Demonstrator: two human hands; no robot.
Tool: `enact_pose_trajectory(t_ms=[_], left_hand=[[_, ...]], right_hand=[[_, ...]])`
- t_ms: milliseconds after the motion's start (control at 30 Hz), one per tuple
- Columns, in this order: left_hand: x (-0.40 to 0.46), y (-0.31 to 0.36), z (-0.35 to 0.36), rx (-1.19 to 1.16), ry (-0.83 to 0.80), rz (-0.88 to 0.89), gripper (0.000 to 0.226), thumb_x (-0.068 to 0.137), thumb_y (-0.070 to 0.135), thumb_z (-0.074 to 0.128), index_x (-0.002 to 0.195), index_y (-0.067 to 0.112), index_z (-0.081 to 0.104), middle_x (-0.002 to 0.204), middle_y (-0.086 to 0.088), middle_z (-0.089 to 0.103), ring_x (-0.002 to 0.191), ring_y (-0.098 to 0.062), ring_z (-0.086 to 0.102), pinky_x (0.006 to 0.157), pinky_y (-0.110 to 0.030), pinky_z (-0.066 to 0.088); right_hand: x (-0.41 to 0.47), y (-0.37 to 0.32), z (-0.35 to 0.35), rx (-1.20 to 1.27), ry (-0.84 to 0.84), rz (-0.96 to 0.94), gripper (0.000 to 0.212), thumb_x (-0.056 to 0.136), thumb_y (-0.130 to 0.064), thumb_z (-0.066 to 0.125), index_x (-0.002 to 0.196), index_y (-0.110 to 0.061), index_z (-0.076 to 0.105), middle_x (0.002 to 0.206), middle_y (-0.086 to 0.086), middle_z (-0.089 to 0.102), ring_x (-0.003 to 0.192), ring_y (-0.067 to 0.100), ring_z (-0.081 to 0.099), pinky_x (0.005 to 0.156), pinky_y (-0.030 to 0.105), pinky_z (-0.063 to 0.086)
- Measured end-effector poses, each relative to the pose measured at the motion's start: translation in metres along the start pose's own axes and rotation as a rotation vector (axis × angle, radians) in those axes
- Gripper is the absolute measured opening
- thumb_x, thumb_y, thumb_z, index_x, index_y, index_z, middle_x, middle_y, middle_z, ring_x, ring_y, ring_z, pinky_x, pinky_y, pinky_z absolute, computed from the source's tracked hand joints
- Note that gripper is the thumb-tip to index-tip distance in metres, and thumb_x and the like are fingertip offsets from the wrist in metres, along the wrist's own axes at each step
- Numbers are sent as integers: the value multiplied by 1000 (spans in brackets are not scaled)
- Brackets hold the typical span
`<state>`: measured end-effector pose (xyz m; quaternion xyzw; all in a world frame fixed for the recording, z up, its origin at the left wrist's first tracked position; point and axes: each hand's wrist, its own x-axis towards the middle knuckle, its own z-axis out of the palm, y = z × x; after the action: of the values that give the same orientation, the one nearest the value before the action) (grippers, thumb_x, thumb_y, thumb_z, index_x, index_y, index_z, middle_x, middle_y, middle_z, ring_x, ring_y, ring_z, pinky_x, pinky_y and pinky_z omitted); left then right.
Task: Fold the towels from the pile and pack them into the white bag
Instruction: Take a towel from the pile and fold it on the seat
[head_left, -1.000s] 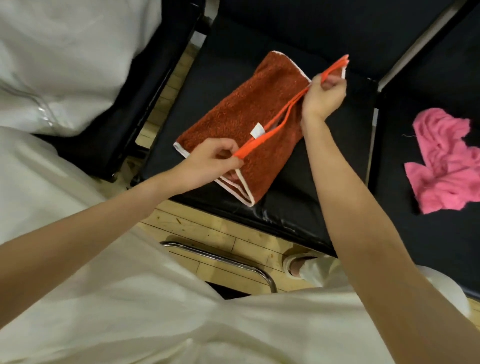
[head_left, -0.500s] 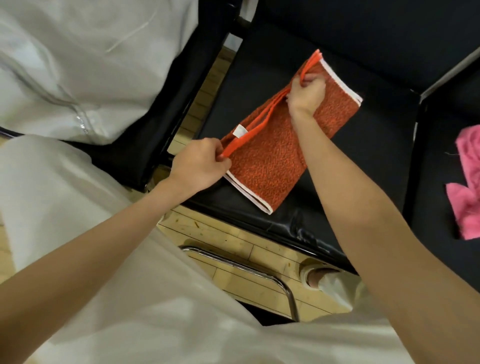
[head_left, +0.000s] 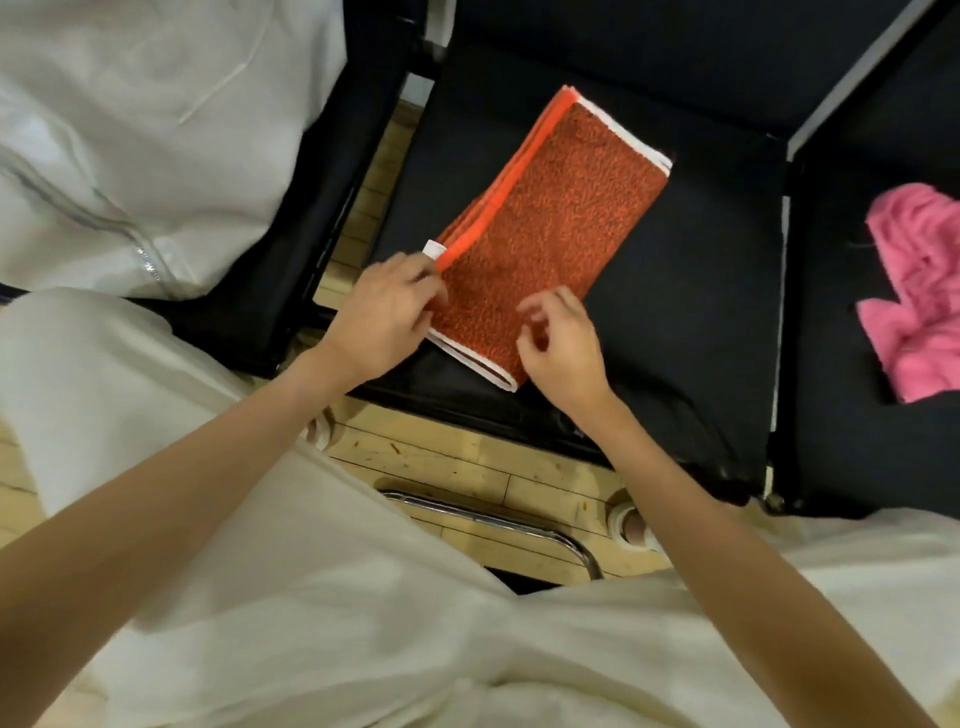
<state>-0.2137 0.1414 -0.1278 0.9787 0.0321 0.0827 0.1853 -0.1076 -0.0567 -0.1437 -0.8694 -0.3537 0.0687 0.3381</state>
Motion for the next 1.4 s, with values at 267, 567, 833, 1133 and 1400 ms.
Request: enact_pose_trajectory(t_ms=[267,567,833,1133,1400], left_hand=[[7,6,5,-61,-176,-1,24,82,1,62,105,5,69,108,-9,66,104,-27,60,90,-35,47],[9,13,-12,-40,-338,-24,63,71,62,56,107,12,68,105,0,63,101,-17,59,90,-30,47],[-5,39,-13,-92,-316,76,10,74,17,72,84,18,67,81,8,62,79,-14,61,71,-34,49],[15,79,-36,-781,-113,-227,17,78,2,62,72,18,63,67,12,59,65,4,53,64,-9,38],[54,70,12,-592,392,-402,20,88,17,66,102,9,55,85,14,55,74,9,55,66,-4,39]], right_hand=[[-33,0,-17,-189,-258,-202,27,73,-23,63,94,-6,69,96,5,65,91,24,59,75,37,54],[-20,-18,-19,-364,-315,-76,14,80,-11,53,85,-6,65,96,10,64,92,30,60,72,36,44],[-36,11,-53,137,-189,185,18,70,-11,68,54,-7,61,45,-2,45,46,8,40,59,29,40],[-43,16,-74,682,218,280,15,81,-5,47,67,-8,53,59,-4,37,55,1,33,51,19,25],[-22,21,-40,310,408,378,15,99,-13,43,97,-7,56,69,-12,52,60,-1,51,57,20,36]])
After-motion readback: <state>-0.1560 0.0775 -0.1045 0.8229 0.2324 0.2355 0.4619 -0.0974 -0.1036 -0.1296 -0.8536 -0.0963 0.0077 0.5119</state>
